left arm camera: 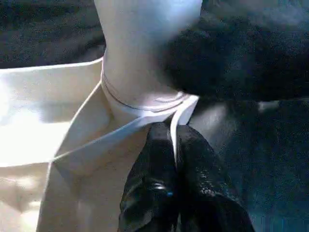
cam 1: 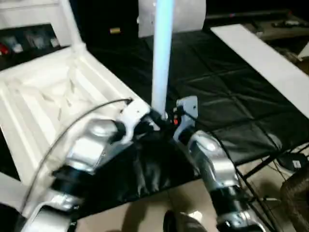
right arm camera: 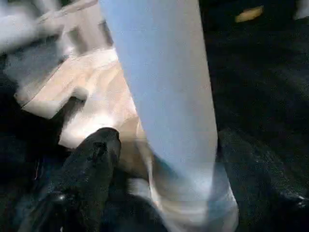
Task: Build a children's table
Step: Rotate leg to tighten
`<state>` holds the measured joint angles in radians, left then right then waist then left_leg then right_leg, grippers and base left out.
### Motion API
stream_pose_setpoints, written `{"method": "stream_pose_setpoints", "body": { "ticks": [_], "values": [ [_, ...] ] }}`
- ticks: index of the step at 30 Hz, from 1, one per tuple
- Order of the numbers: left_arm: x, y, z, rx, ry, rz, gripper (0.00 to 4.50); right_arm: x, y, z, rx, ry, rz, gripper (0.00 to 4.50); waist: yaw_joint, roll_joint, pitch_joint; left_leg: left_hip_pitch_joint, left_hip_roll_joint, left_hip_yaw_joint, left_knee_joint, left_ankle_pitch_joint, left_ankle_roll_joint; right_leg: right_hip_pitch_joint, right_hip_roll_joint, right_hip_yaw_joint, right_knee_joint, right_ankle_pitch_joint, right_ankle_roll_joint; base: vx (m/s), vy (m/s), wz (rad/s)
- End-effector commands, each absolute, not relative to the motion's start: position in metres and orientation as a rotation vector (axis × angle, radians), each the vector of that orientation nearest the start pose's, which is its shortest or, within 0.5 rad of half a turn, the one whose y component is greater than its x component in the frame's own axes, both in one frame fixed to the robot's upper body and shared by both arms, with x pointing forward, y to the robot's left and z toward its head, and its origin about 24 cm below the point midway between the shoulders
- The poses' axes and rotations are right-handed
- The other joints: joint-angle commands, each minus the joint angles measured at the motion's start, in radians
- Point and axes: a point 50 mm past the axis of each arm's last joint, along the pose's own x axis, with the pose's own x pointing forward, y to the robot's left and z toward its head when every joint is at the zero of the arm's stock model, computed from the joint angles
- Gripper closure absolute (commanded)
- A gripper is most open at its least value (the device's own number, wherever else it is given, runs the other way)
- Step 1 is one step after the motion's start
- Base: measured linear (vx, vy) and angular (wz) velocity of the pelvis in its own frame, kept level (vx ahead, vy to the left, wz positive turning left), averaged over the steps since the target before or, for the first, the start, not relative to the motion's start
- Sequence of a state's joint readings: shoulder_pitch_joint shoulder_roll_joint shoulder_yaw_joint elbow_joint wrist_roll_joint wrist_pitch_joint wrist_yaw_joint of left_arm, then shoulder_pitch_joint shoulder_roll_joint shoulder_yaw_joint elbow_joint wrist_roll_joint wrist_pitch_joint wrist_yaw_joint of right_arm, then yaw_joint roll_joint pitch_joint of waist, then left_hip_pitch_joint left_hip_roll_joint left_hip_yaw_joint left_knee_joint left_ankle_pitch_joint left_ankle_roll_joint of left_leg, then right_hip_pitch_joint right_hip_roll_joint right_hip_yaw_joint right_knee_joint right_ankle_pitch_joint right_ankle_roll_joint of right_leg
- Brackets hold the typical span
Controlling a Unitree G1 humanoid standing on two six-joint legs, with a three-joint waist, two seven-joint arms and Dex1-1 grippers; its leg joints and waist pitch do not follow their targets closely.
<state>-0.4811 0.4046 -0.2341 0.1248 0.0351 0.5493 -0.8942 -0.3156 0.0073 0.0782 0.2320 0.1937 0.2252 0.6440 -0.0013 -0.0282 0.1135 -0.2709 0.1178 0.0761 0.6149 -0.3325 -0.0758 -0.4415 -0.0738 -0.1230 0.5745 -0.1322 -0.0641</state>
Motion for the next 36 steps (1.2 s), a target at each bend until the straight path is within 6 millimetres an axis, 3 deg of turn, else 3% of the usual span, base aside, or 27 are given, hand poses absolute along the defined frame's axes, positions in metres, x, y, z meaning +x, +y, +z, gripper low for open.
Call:
{"method": "stream_pose_setpoints", "body": {
  "ticks": [1,4,5,7,8,10,11,13,14,15,16,18,19,21,25,27,28,29,30,31,33,34,35,36],
  "values": [
    [0.303,0.149,0.077,0.418,0.498,-0.996,4.50,0.287,-0.081,0.061,0.210,0.104,0.898,0.59,0.007,0.012,-0.076,-0.041,0.060,-0.008,-0.063,0.354,0.228,0.091,-0.075,0.071,-0.052,-0.238,-0.178,0.000,0.000,0.00],
    [0.298,0.156,0.081,0.422,0.481,-1.050,4.50,0.281,-0.092,0.063,0.206,0.102,0.936,0.35,0.014,0.008,-0.075,-0.049,0.056,-0.004,-0.063,0.307,0.215,0.099,-0.080,0.071,-0.062,-0.315,-0.153,0.000,0.000,0.00],
    [0.292,0.161,0.085,0.401,0.476,-1.101,4.50,0.277,-0.103,0.065,0.201,0.099,0.947,0.21,0.014,0.006,-0.076,-0.049,0.058,-0.003,-0.065,0.292,0.196,0.100,-0.081,0.073,-0.065,-0.348,-0.141,0.000,0.000,0.00],
    [0.290,0.163,0.086,0.407,0.466,-1.114,4.50,0.275,-0.106,0.065,0.196,0.099,0.953,0.17,0.014,0.009,-0.076,-0.044,0.061,0.001,-0.065,0.291,0.180,0.092,-0.077,0.073,-0.064,-0.349,-0.143,0.000,0.000,0.00],
    [0.290,0.166,0.087,0.411,0.457,-1.103,4.50,0.274,-0.108,0.065,0.189,0.098,0.950,0.03,0.016,0.004,-0.082,-0.044,0.060,0.001,-0.064,0.300,0.171,0.094,-0.076,0.071,-0.062,-0.340,-0.140,0.000,0.000,0.00],
    [0.289,0.169,0.088,0.397,0.445,-1.093,4.50,0.271,-0.109,0.066,0.193,0.101,0.948,0.03,0.017,0.007,-0.084,-0.043,0.061,0.002,-0.065,0.303,0.166,0.093,-0.075,0.070,-0.062,-0.340,-0.141,0.000,0.000,0.00],
    [0.289,0.172,0.089,0.385,0.436,-1.089,4.50,0.268,-0.111,0.066,0.197,0.105,0.949,0.03,0.017,0.001,-0.089,-0.044,0.061,0.003,-0.063,0.303,0.163,0.096,-0.076,0.070,-0.062,-0.339,-0.135,0.000,0.000,0.00],
    [0.282,0.183,0.090,0.395,0.433,-1.103,4.50,0.261,-0.110,0.066,0.201,0.113,0.947,0.03,0.020,0.001,-0.092,-0.049,0.062,0.000,-0.063,0.322,0.158,0.101,-0.078,0.071,-0.055,-0.315,-0.133,0.000,0.000,0.00],
    [0.281,0.187,0.091,0.409,0.429,-1.104,4.50,0.258,-0.110,0.065,0.202,0.115,0.948,0.03,0.018,-0.005,-0.101,-0.052,0.061,-0.001,-0.060,0.338,0.158,0.105,-0.081,0.071,-0.049,-0.295,-0.128,0.000,0.000,0.00],
    [0.280,0.189,0.092,0.409,0.423,-1.104,4.50,0.257,-0.110,0.065,0.203,0.118,0.950,0.03,0.016,-0.001,-0.100,-0.050,0.060,0.000,-0.061,0.342,0.161,0.100,-0.077,0.070,-0.051,-0.285,-0.127,0.000,0.000,0.00],
    [0.279,0.191,0.095,0.392,0.406,-1.103,4.22,0.254,-0.110,0.065,0.206,0.126,0.953,0.00,0.013,-0.008,-0.103,-0.048,0.061,0.001,-0.061,0.345,0.161,0.099,-0.075,0.070,-0.051,-0.284,-0.126,0.000,0.000,0.00],
    [0.277,0.193,0.101,0.364,0.374,-1.102,4.06,0.250,-0.111,0.064,0.207,0.137,0.952,0.00,0.017,-0.005,-0.101,-0.048,0.062,0.004,-0.061,0.330,0.155,0.097,-0.076,0.069,-0.055,-0.305,-0.122,0.000,0.000,0.00],
    [0.276,0.195,0.106,0.335,0.348,-1.098,3.92,0.248,-0.112,0.062,0.206,0.160,0.947,0.00,0.018,-0.003,-0.103,-0.046,0.068,0.004,-0.060,0.332,0.143,0.093,-0.076,0.069,-0.050,-0.293,-0.138,0.000,0.000,0.00],
    [0.275,0.196,0.111,0.310,0.320,-1.092,3.82,0.247,-0.112,0.061,0.190,0.180,0.935,0.00,0.022,-0.003,-0.101,-0.052,0.069,0.003,-0.061,0.321,0.134,0.097,-0.077,0.069,-0.052,-0.295,-0.135,0.000,0.000,0.00],
    [0.274,0.199,0.121,0.265,0.239,-1.042,3.47,0.247,-0.110,0.059,0.152,0.229,0.906,0.00,0.040,-0.013,-0.100,-0.053,0.055,0.019,-0.063,0.214,0.096,0.098,-0.065,0.064,-0.082,-0.465,-0.050,0.000,0.000,0.00],
    [0.273,0.201,0.121,0.259,0.232,-1.020,3.33,0.247,-0.109,0.060,0.145,0.236,0.897,0.00,0.041,-0.014,-0.099,-0.051,0.055,0.023,-0.064,0.197,0.092,0.094,-0.060,0.060,-0.089,-0.493,-0.026,0.000,0.000,0.00],
    [0.273,0.207,0.123,0.248,0.212,-0.909,3.33,0.247,-0.110,0.060,0.117,0.255,0.864,0.00,0.039,0.001,-0.098,-0.050,0.058,0.026,-0.064,0.171,0.074,0.093,-0.056,0.054,-0.091,-0.507,-0.011,0.000,0.000,0.00],
    [0.273,0.210,0.124,0.242,0.204,-0.859,3.20,0.247,-0.110,0.060,0.101,0.260,0.852,0.00,0.038,-0.005,-0.098,-0.052,0.059,0.027,-0.064,0.164,0.074,0.095,-0.055,0.049,-0.098,-0.513,-0.001,0.000,0.000,0.00],
    [0.272,0.211,0.124,0.241,0.199,-0.834,3.10,0.247,-0.111,0.060,0.095,0.260,0.847,0.00,0.040,-0.003,-0.097,-0.044,0.058,0.031,-0.064,0.136,0.073,0.091,-0.053,0.044,-0.105,-0.538,0.012,0.000,0.000,0.00],
    [0.270,0.217,0.124,0.222,0.182,-0.704,3.01,0.247,-0.112,0.062,0.077,0.254,0.823,0.00,0.037,0.009,-0.100,-0.042,0.069,0.032,-0.066,0.121,0.065,0.092,-0.055,0.037,-0.105,-0.521,-0.002,0.000,0.000,0.00],
    [0.264,0.215,0.122,0.196,0.173,-0.647,2.88,0.245,-0.112,0.063,0.055,0.249,0.838,0.00,0.037,0.012,-0.098,-0.041,0.082,0.033,-0.068,0.098,0.071,0.094,-0.055,0.024,-0.112,-0.503,-0.001,0.000,0.000,0.00],
    [0.258,0.207,0.120,0.174,0.129,-0.603,2.75,0.245,-0.111,0.064,0.040,0.230,0.848,0.00,0.039,0.017,-0.098,-0.033,0.088,0.036,-0.070,0.070,0.072,0.089,-0.058,0.019,-0.113,-0.507,-0.005,0.000,0.000,0.00],
    [0.254,0.200,0.117,0.143,0.111,-0.550,2.75,0.247,-0.109,0.063,0.037,0.225,0.834,0.00,0.051,0.004,-0.093,-0.102,0.086,-0.012,-0.083,0.049,0.095,0.146,-0.095,-0.014,-0.073,-0.464,-0.031,0.000,0.000,0.00],
    [0.254,0.200,0.117,0.143,0.111,-0.550,2.75,0.247,-0.109,0.063,0.037,0.225,0.834,0.00,0.052,0.027,-0.101,-0.097,0.090,-0.025,-0.082,0.074,0.116,0.145,-0.093,-0.024,-0.079,-0.432,-0.042,0.012,-0.036,0.36]
  ]
}}
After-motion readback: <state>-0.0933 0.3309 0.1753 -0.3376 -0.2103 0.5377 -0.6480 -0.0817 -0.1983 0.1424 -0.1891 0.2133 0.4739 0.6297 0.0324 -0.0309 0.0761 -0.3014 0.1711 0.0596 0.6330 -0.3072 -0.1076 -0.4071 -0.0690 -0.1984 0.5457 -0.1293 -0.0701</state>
